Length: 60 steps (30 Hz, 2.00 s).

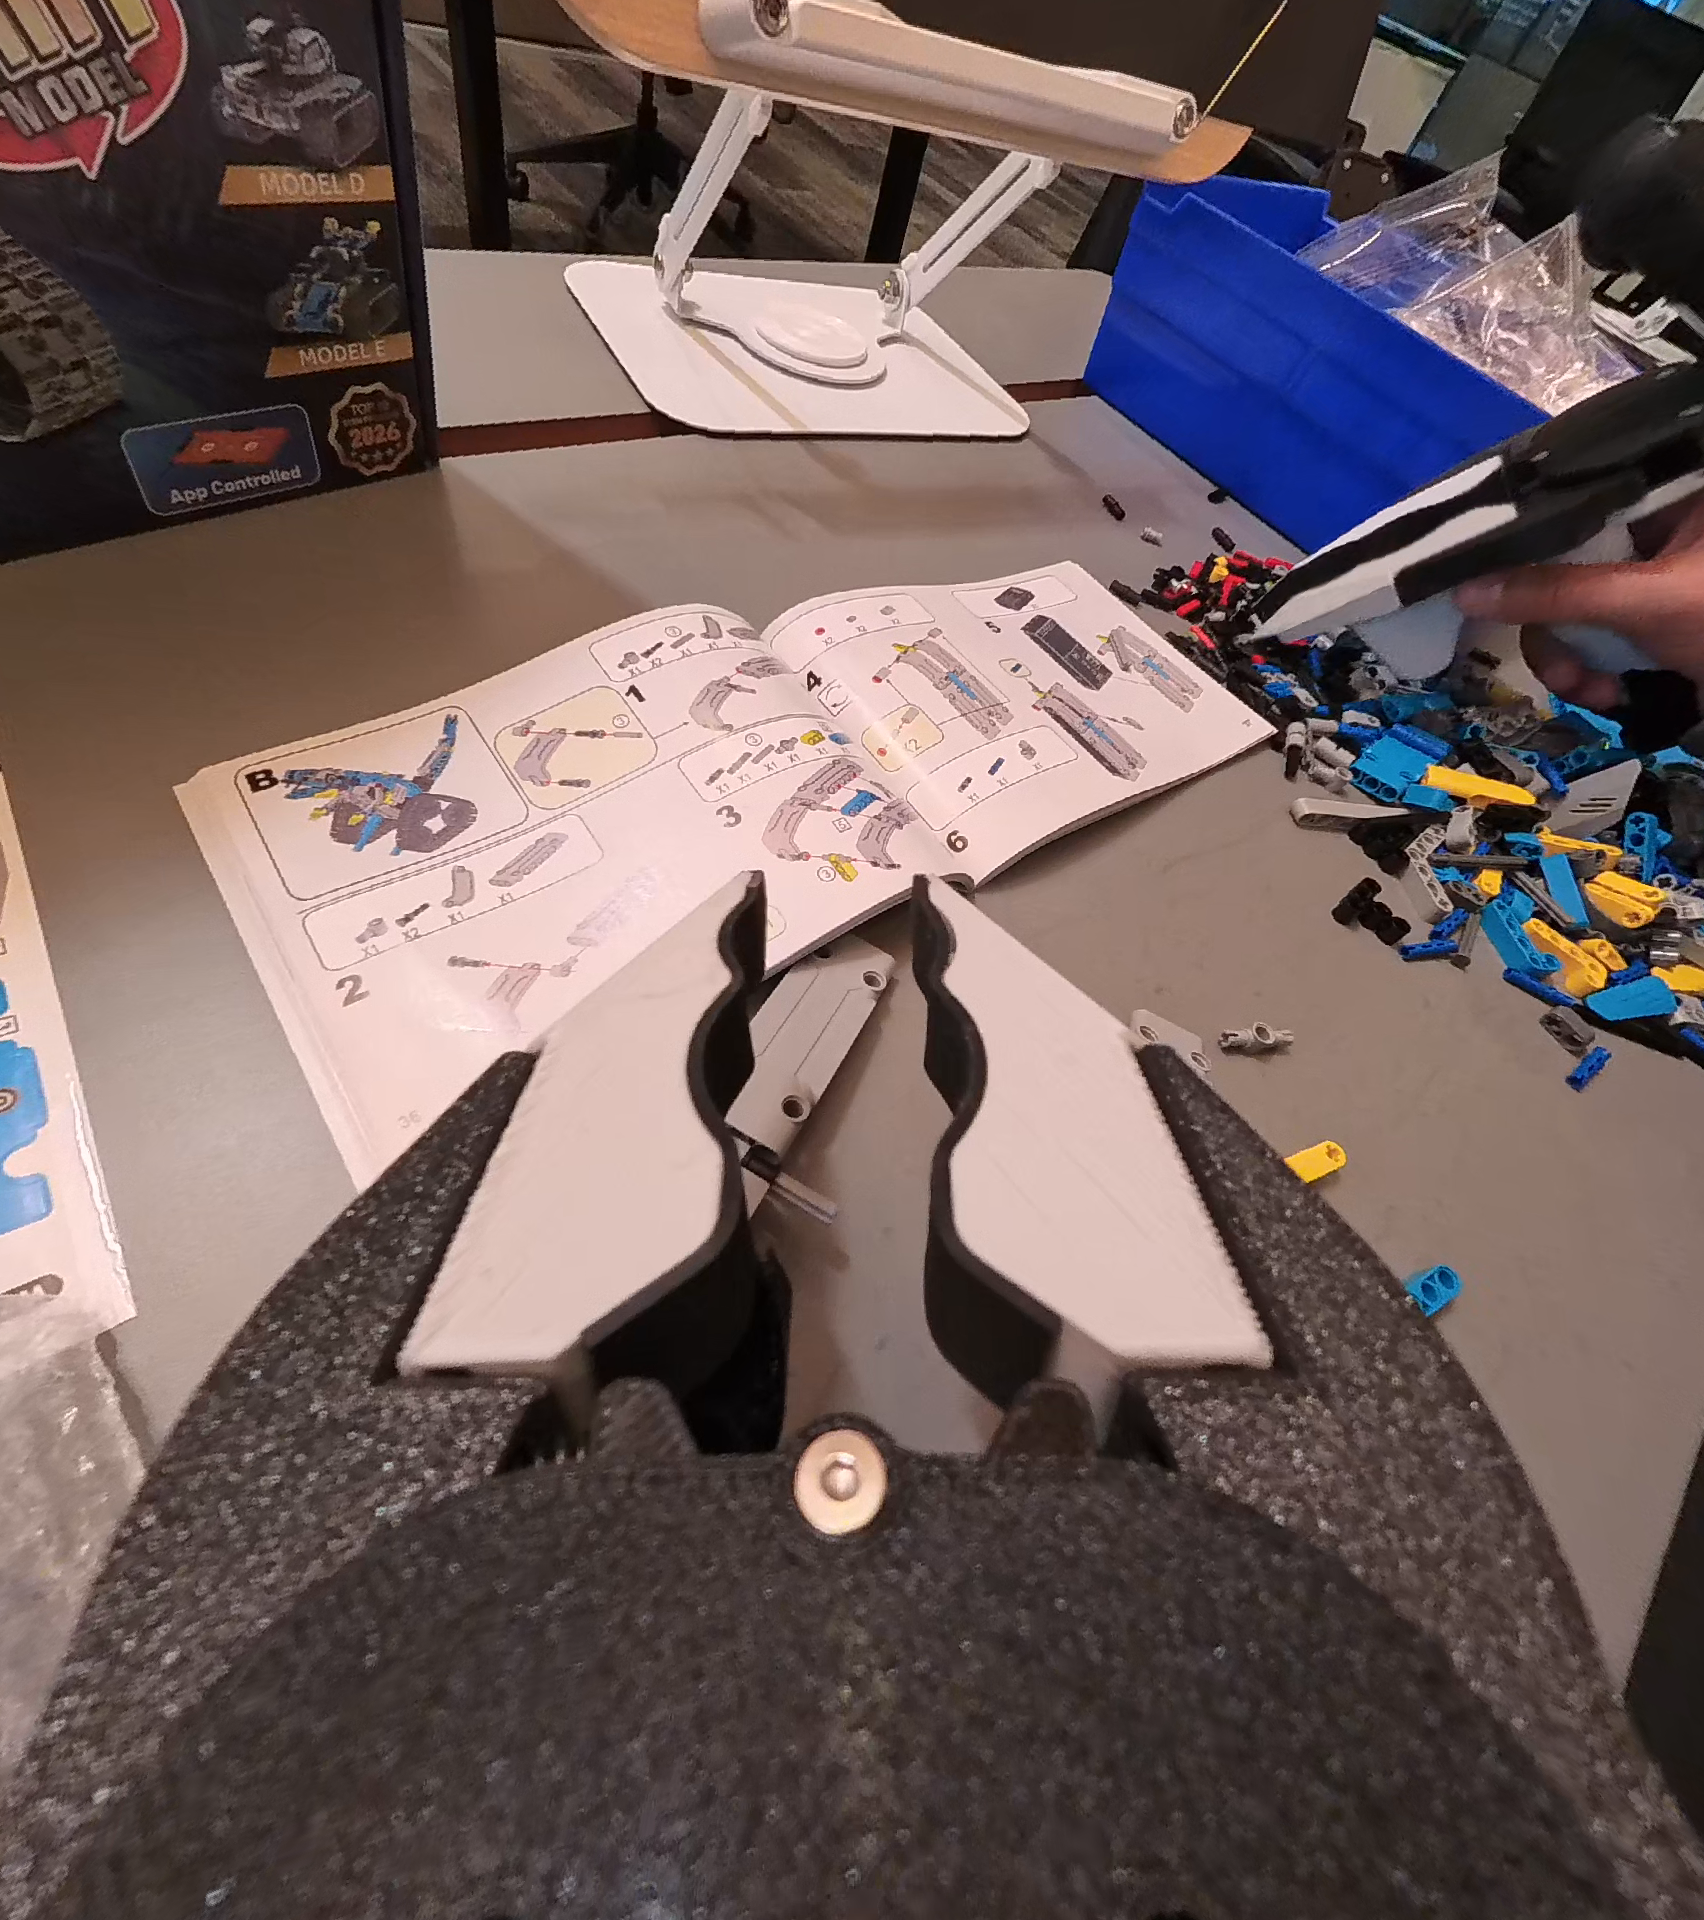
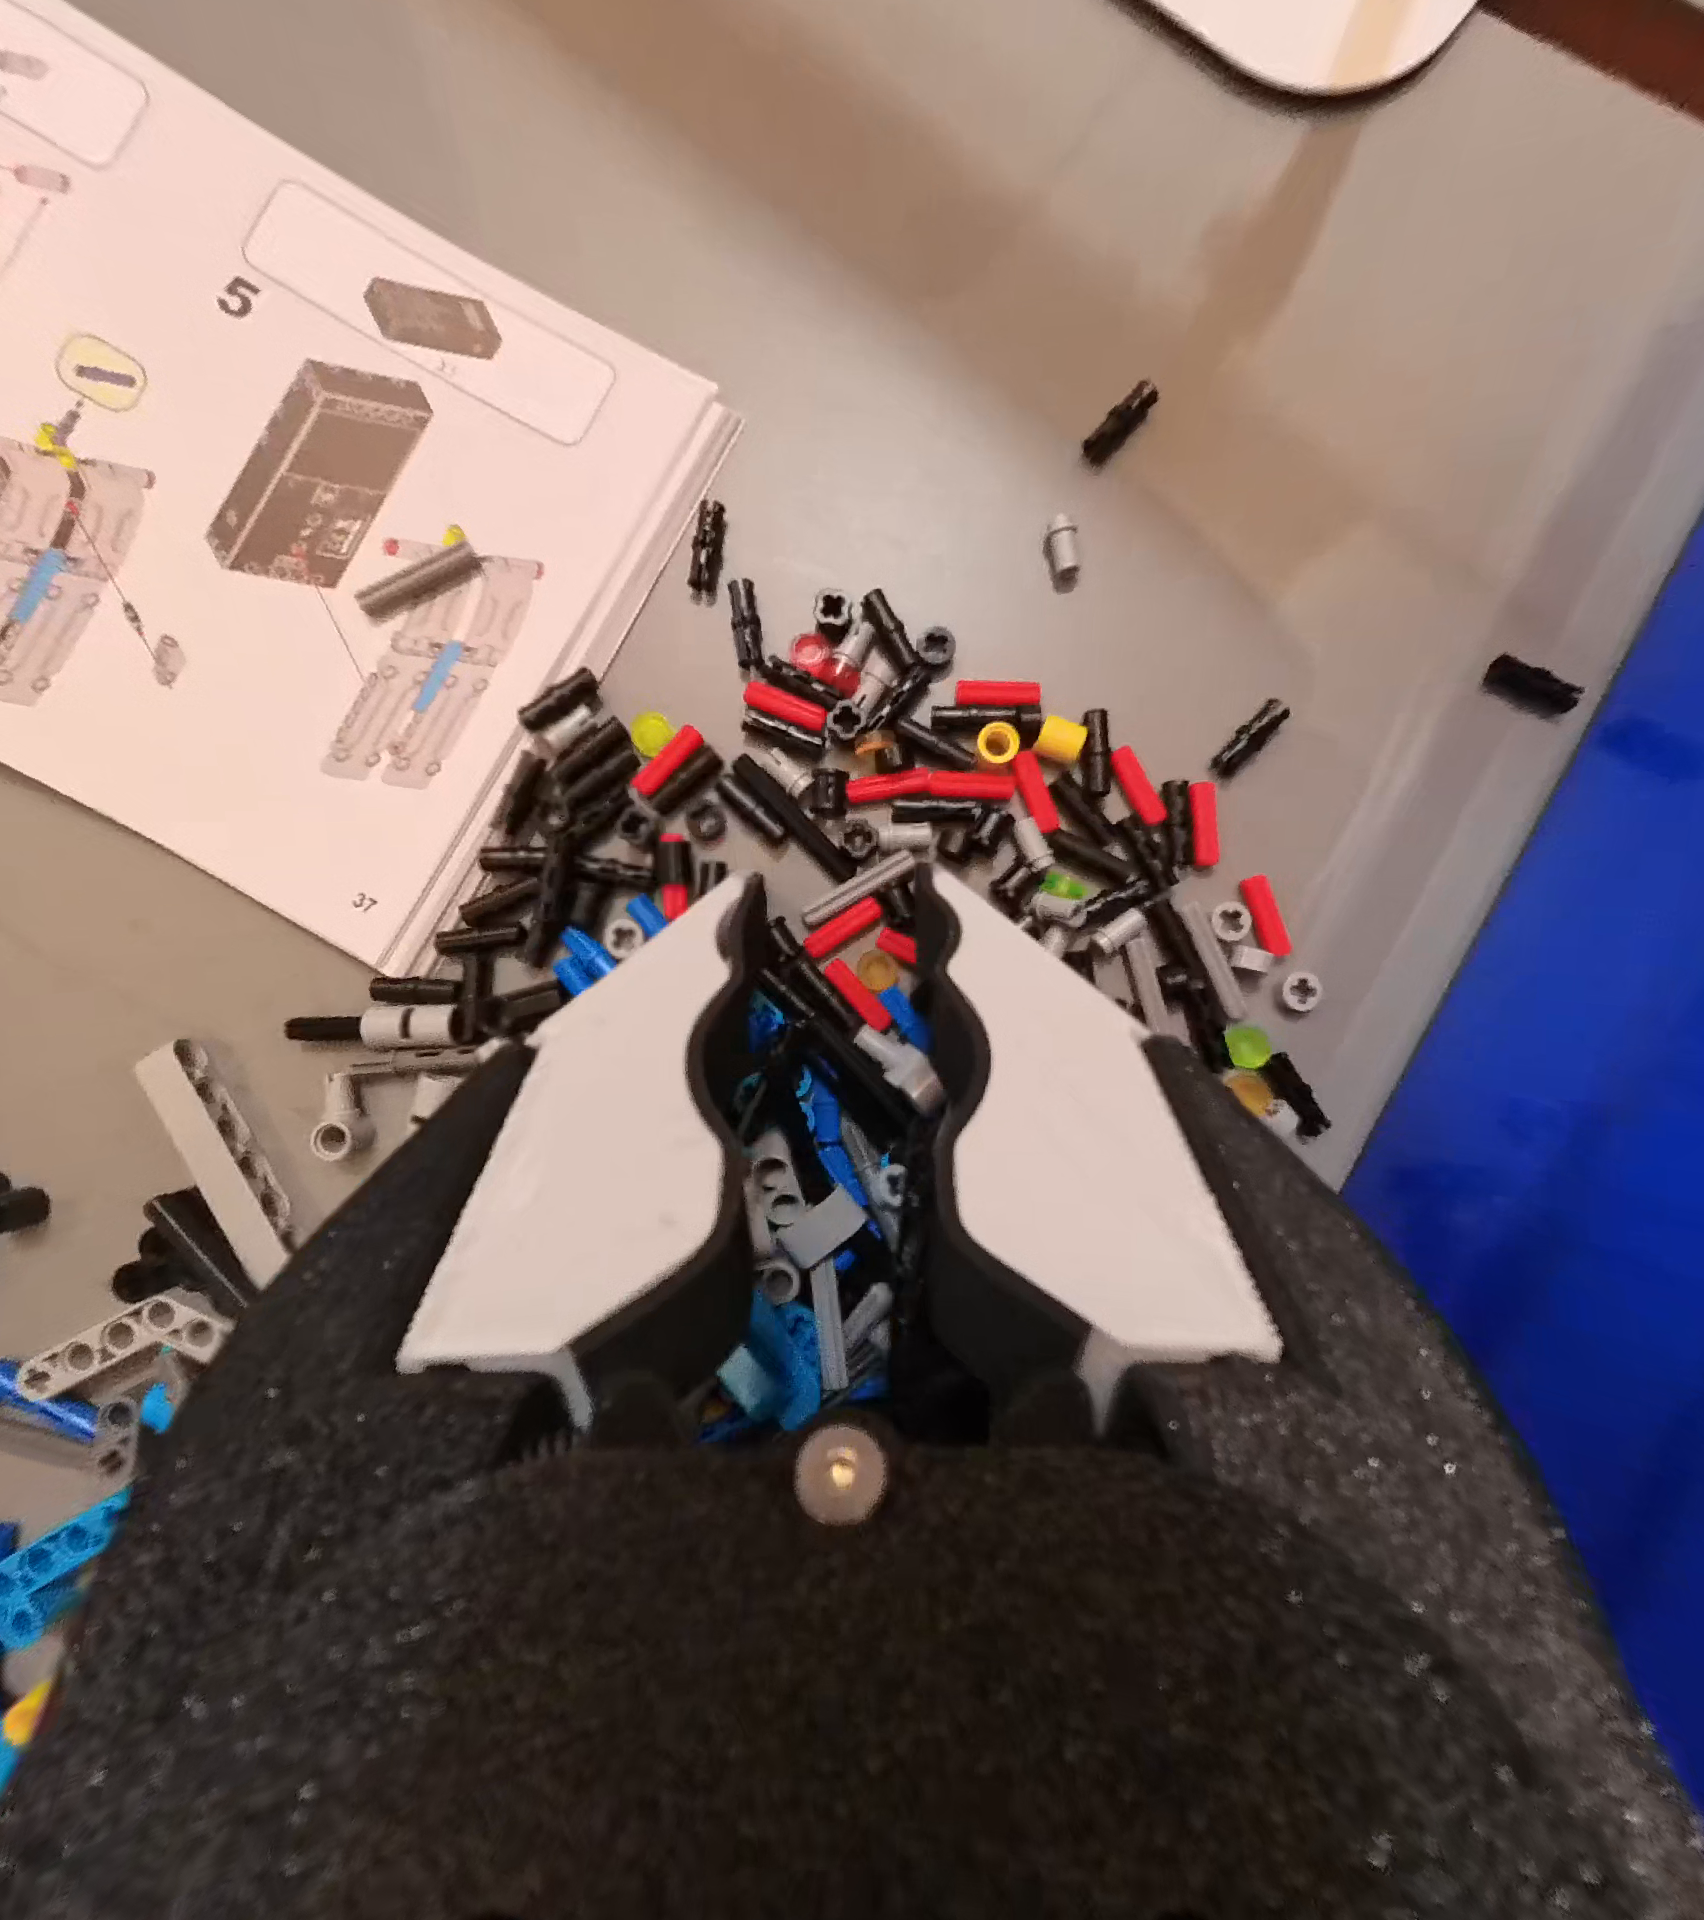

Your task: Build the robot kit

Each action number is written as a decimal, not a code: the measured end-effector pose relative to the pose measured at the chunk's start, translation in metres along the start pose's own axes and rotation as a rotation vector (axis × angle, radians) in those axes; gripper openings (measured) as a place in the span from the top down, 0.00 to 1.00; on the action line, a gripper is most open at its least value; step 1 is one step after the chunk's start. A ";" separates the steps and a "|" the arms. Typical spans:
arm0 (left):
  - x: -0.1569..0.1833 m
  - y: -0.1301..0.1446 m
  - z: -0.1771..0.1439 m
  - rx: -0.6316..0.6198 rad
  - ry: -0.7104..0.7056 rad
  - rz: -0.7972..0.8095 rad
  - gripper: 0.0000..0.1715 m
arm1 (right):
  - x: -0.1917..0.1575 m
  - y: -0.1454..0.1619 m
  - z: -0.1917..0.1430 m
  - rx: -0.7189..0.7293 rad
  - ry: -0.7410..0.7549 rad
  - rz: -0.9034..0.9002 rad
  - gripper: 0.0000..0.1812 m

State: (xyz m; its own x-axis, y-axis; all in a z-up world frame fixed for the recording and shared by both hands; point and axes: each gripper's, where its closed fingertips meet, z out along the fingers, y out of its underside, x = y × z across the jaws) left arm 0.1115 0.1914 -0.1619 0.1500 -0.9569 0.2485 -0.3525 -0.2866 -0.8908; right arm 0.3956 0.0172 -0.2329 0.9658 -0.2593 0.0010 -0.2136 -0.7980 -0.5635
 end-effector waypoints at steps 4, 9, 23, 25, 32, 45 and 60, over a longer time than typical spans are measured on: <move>0.000 0.000 0.000 0.000 -0.001 0.003 0.84 | -0.001 0.000 0.000 -0.004 -0.003 -0.009 0.86; 0.000 0.000 0.000 0.000 -0.002 0.001 0.84 | 0.002 0.003 -0.002 -0.009 -0.043 0.024 0.94; 0.002 0.001 0.000 -0.005 0.004 0.002 0.84 | 0.006 -0.006 0.000 -0.007 -0.012 0.016 0.96; 0.001 0.001 0.000 -0.003 0.001 0.004 0.84 | 0.008 -0.006 0.001 -0.018 0.010 0.003 1.00; -0.006 -0.002 -0.004 0.015 -0.013 -0.028 0.84 | 0.011 -0.008 -0.038 -0.037 0.114 -0.050 1.00; -0.065 0.004 -0.029 0.010 -0.221 -0.108 0.86 | -0.310 -0.109 0.026 0.089 -0.369 -0.644 1.00; -0.073 0.001 -0.033 0.059 -0.171 -0.219 0.86 | -0.334 -0.117 0.074 -0.042 -0.439 -0.664 1.00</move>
State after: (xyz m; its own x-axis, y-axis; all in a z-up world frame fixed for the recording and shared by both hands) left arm 0.0694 0.2595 -0.1679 0.3720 -0.8493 0.3746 -0.2408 -0.4781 -0.8446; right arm 0.1086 0.2374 -0.2289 0.8608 0.5089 -0.0044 0.4303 -0.7324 -0.5277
